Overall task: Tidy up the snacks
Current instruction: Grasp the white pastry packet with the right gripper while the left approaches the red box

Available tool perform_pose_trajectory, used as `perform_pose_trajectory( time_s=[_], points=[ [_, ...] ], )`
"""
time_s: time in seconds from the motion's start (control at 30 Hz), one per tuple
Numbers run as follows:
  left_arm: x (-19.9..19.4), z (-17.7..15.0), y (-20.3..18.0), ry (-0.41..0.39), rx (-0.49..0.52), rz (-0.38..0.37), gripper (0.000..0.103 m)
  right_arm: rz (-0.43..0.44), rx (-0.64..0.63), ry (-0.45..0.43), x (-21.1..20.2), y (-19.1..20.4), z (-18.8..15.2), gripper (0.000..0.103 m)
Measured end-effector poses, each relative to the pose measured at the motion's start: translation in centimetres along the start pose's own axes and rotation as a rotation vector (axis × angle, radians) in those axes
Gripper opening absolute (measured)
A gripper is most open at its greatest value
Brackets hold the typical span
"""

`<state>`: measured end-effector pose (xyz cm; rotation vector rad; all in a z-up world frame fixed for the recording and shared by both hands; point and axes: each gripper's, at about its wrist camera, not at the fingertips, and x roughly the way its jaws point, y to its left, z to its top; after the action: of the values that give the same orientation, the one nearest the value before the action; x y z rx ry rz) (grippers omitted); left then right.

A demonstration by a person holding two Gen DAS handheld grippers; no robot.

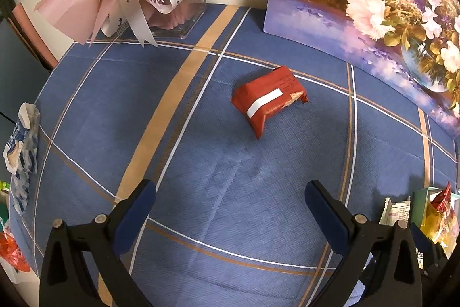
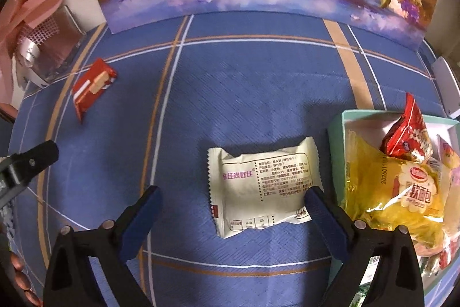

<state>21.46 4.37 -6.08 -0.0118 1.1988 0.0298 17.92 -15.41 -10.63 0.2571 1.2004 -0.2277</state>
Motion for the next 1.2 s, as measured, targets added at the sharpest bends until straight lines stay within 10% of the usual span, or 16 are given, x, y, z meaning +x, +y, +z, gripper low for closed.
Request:
perform_pose_trajectory(
  time_s=[0.7, 1.2],
  points=[
    [1.3, 0.0, -0.2, 0.02, 0.0, -0.003, 0.103, 0.106, -0.04, -0.029, 0.5, 2.2, 0.5, 0.091],
    [3.2, 0.3, 0.3, 0.043, -0.013, -0.01, 0.103, -0.01, -0.066, -0.06, 1.6, 2.1, 1.3, 0.071]
  ],
)
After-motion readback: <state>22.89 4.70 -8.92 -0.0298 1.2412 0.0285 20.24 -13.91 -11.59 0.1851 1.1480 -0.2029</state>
